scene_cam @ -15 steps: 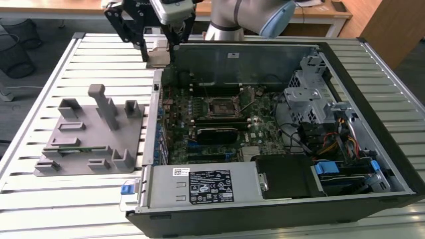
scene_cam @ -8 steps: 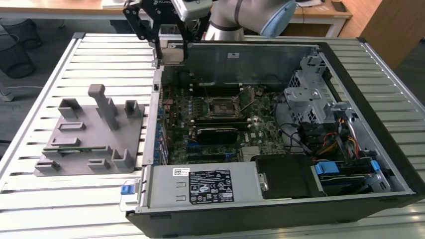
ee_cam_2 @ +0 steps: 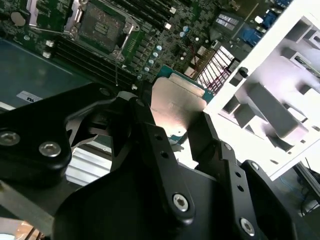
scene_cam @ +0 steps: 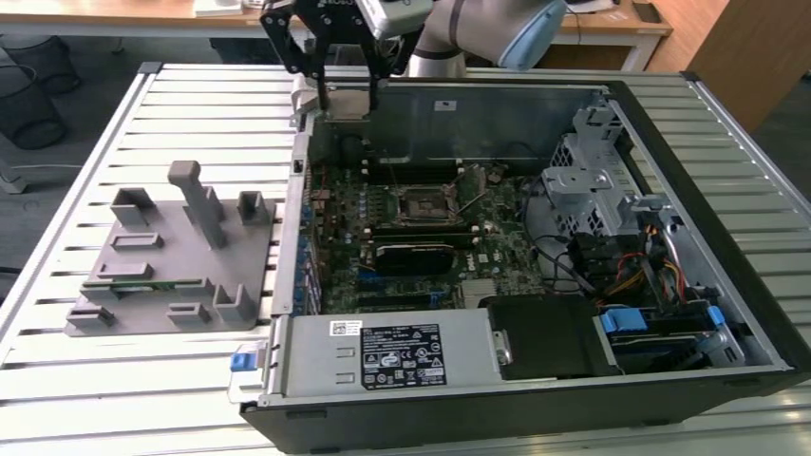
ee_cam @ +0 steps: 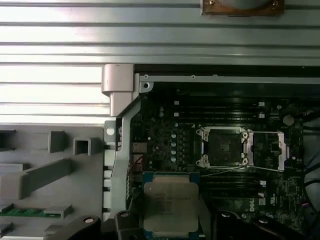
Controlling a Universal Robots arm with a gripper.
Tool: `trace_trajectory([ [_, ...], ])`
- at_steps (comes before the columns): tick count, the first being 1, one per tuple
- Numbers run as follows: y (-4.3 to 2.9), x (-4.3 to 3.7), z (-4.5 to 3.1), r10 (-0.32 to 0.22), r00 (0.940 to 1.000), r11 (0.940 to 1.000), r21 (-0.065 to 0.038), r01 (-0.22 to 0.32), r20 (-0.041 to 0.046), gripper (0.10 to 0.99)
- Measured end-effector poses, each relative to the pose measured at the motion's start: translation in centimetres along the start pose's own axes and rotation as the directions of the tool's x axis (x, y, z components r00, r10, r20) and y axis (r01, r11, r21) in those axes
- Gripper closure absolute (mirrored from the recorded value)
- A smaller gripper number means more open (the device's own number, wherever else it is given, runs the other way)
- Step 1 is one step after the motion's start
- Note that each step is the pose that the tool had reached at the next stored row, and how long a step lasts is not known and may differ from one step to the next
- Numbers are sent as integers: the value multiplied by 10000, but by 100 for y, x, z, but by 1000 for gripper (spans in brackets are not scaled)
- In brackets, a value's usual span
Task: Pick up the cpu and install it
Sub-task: 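Pick up the cpu and move it towards the insertion slot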
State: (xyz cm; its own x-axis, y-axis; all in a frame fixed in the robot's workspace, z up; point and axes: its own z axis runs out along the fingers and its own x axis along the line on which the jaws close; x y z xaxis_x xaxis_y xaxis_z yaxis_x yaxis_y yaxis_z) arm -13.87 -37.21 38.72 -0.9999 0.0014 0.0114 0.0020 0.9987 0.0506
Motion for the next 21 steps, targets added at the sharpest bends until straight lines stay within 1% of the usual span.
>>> trace_trajectory([
  [6, 12, -183, 3, -1, 10000, 10000, -13, 1, 0, 553],
  [11, 15, -370, 4, -2, 10000, 10000, -17, 2, 0, 553],
  [14, 19, -455, 5, 0, 10000, 10000, -17, 0, 0, 553],
  [18, 49, -605, 7, 0, 10000, 10000, -17, 0, 0, 553],
  [21, 65, -699, 8, -2, 10000, 10000, -17, 2, 1, 553],
])
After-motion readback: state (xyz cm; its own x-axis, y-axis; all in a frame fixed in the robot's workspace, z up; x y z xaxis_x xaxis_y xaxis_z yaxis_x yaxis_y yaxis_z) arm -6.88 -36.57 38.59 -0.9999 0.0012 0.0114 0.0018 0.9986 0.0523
